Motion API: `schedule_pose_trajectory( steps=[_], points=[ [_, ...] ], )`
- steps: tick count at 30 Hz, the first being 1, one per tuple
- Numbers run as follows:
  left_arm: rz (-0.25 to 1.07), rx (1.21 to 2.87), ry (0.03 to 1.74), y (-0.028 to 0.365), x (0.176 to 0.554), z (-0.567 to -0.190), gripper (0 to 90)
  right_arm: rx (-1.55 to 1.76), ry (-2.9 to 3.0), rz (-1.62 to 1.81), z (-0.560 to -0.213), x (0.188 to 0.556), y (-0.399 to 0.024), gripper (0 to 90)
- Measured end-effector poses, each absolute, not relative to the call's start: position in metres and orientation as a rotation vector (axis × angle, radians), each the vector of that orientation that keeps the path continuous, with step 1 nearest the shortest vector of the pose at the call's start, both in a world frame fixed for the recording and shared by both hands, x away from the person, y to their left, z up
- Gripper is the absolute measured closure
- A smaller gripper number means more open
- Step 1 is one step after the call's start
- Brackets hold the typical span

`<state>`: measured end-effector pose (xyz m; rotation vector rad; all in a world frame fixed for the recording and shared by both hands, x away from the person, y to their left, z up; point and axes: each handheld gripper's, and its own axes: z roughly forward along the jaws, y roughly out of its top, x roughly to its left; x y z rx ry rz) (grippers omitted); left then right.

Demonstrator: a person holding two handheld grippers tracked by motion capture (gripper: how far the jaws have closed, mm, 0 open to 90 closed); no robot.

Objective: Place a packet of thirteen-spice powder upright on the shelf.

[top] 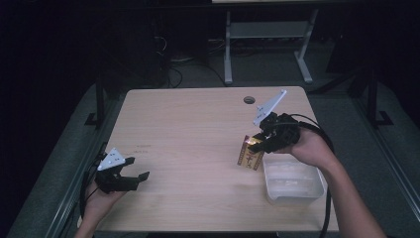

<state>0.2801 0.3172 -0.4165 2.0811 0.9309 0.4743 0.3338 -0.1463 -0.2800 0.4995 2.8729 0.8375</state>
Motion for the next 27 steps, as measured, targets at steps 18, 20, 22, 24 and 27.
schedule_pose_trajectory(
  steps=[18,20,22,24,27],
  points=[
    [0.466,2.071,0.939,0.319,0.281,-0.417,20.5,0.562,2.841,0.814,-0.284,0.324,-0.191,68.2],
    [0.465,2.071,0.940,0.319,0.281,-0.417,20.5,0.583,2.836,0.810,-0.286,0.322,-0.197,68.2],
    [0.463,2.075,0.941,0.319,0.281,-0.417,20.6,0.592,2.830,0.810,-0.287,0.321,-0.202,68.2],
    [0.462,2.077,0.941,0.318,0.281,-0.418,20.5,0.601,2.826,0.806,-0.288,0.320,-0.204,68.1],
    [0.462,2.076,0.942,0.318,0.281,-0.418,20.5,0.613,2.820,0.813,-0.290,0.318,-0.212,68.1]
  ],
)
